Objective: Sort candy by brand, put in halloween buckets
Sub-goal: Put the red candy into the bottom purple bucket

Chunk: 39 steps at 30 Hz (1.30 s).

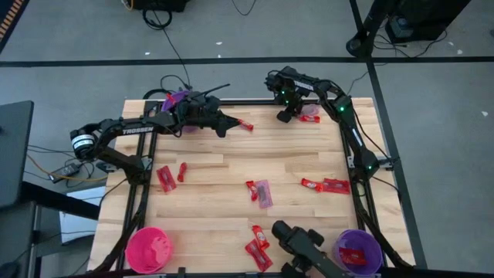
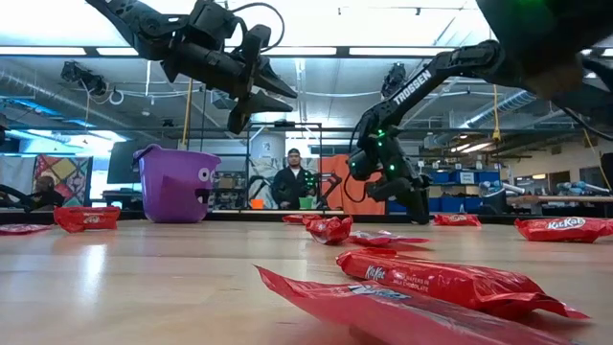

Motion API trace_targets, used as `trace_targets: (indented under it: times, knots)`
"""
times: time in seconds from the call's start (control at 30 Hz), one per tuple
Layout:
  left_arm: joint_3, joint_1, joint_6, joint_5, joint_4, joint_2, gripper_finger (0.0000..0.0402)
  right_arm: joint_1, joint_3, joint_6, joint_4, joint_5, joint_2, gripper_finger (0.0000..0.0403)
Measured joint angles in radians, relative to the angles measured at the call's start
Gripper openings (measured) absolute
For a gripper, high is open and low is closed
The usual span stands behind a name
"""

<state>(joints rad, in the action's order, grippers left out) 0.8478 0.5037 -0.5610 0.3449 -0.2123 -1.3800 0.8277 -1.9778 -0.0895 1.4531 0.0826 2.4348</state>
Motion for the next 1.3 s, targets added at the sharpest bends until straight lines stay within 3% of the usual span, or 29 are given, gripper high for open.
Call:
trace_targets:
  times: [0.2, 0.27, 0.33, 0.53, 0.67, 0.87, 1.03, 1.1, 1.3]
  knots:
    - [0.0, 0.0, 0.011, -0.027, -0.005, 0.0, 0.0126, -0.053, -0.021, -0.038, -0.114, -0.333, -0.051, 0.0092]
    - [0.0, 0.001, 0.014, -0.032, -0.004, 0.0, 0.0126, -0.075, -0.035, -0.044, -0.125, -0.396, -0.081, 0.0087]
    - [0.0, 0.001, 0.014, -0.032, -0.005, 0.0, 0.0126, -0.096, -0.048, -0.04, -0.138, -0.353, -0.116, 0.0086]
    - [0.0, 0.001, 0.008, -0.032, -0.004, 0.0, 0.0126, -0.154, -0.048, 0.0, -0.191, -0.02, -0.146, 0.0095]
    - [0.0, 0.001, 0.007, -0.032, -0.003, 0.0, 0.0126, -0.159, -0.042, 0.075, -0.248, -0.055, -0.146, 0.0123]
    - [0.0, -0.001, 0.003, -0.031, 0.0, 0.0, 0.0126, -0.181, -0.034, 0.015, -0.319, -0.056, -0.145, 0.0205]
    - [0.0, 0.0, 0.003, -0.031, 0.001, 0.0, 0.0126, -0.179, -0.034, 0.217, -0.299, -0.118, -0.145, 0.027]
    - [0.0, 0.0, 0.003, -0.031, 0.001, 0.0, 0.0126, -0.172, -0.034, 0.286, -0.303, -0.172, -0.141, 0.0282]
    - [0.0, 0.0, 0.003, -0.031, 0.0, 0.0, 0.0126, -0.149, -0.034, 0.351, -0.296, -0.199, -0.067, 0.0275]
